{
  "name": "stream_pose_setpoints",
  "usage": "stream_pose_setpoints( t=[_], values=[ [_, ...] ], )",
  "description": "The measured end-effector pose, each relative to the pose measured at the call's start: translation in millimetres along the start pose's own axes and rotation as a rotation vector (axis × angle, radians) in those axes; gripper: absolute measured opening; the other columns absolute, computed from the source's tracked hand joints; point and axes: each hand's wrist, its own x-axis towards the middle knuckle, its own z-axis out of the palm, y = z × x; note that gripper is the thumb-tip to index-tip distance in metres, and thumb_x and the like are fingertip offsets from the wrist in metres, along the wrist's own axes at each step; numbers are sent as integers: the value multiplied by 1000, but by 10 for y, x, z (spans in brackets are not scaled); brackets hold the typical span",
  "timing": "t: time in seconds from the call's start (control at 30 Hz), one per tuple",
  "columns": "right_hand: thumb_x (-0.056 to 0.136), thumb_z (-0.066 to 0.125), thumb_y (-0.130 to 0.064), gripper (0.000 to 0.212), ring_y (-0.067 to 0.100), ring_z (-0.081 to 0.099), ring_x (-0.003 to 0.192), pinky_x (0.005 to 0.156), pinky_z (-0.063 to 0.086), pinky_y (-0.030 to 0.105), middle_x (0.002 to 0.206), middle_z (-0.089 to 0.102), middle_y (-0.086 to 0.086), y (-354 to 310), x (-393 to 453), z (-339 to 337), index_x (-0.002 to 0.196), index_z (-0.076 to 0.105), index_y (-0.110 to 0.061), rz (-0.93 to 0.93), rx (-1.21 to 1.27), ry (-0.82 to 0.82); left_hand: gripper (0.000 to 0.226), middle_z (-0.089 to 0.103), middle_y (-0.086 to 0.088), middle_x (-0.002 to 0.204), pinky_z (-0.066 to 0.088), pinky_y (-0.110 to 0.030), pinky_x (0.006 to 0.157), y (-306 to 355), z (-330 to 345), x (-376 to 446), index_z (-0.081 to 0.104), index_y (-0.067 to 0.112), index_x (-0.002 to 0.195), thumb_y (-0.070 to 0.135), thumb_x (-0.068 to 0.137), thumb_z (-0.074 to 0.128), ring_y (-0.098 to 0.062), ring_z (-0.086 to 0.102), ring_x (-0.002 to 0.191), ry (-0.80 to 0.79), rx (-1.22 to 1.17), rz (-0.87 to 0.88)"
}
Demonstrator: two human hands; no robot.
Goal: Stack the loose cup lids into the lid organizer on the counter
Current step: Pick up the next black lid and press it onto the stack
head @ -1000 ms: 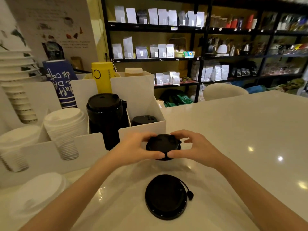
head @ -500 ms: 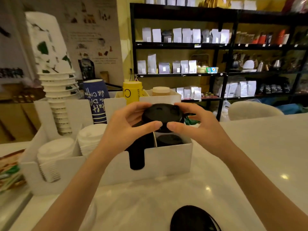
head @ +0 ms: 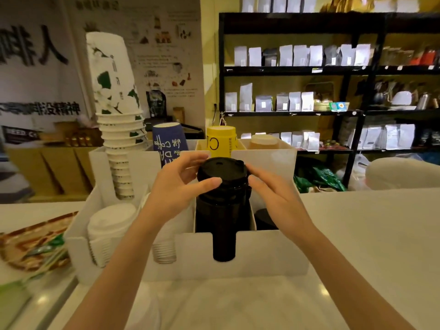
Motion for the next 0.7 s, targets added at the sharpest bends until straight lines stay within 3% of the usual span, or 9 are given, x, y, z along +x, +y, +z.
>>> stream_pose_setpoints(
  t=[0.07, 0.13, 0.2, 0.3, 0.47, 0.53, 0.6, 0.7],
  values=[
    [93, 37, -33, 34, 7, 43, 122, 105, 33, 27, 127, 55, -7, 46, 5, 7, 125, 50, -31, 38, 27, -21, 50, 62, 0, 115, 48, -31, 96, -43, -15, 18, 55, 24, 112, 21, 65, 73, -11, 60, 107, -13, 43, -21],
    [94, 35, -29, 29, -11, 44, 111, 91, 33, 6, 115, 57, -16, 55, -3, 4, 114, 54, -39, 65, 57, -40, 50, 62, 2, 113, 47, -36, 98, -70, -15, 22, 54, 24, 113, 22, 66, 73, -15, 59, 107, -21, 77, -42],
    [94, 34, -26, 27, -26, 45, 92, 75, 32, -6, 101, 54, -27, 63, -7, -7, 103, 53, -43, 67, 69, -52, 51, 62, 4, 111, 46, -39, 99, -82, -9, 23, 54, 25, 113, 22, 66, 74, -16, 60, 107, -36, 99, -49],
    [94, 34, -29, 31, -18, 44, 102, 84, 32, -1, 115, 54, -21, 109, -5, -7, 120, 51, -35, 77, 65, -56, 51, 62, -1, 113, 46, -39, 99, -79, -17, 26, 55, 22, 113, 19, 65, 75, -17, 59, 107, -54, 113, -52],
    [94, 35, -25, 28, -20, 47, 99, 75, 32, -7, 103, 57, -21, 72, -15, 26, 110, 51, -41, 23, 34, -52, 53, 61, -1, 116, 44, -22, 92, -106, -56, 40, 54, 22, 114, 18, 66, 75, -13, 57, 109, -111, 129, -69],
    [94, 35, -23, 29, -25, 45, 87, 72, 31, -7, 96, 55, -22, 43, -20, 42, 99, 47, -49, -2, 2, -64, 52, 61, 0, 118, 42, -27, 95, -125, -65, 46, 54, 22, 115, 17, 67, 74, -13, 55, 111, -124, 115, -82],
    [94, 34, -24, 30, -24, 44, 90, 75, 31, -6, 98, 54, -22, 53, -28, 69, 100, 43, -52, -20, -40, -70, 52, 60, -2, 120, 42, -32, 99, -142, -67, 55, 53, 21, 115, 16, 67, 73, -15, 54, 114, -129, 86, -96],
    [94, 35, -32, 29, -7, 43, 108, 92, 33, 11, 112, 54, -15, 128, -42, 118, 120, 42, -43, -25, -72, -64, 52, 58, 0, 121, 44, -21, 93, -165, -61, 64, 52, 21, 118, 16, 70, 71, -11, 53, 114, -145, 63, -100]
  ],
)
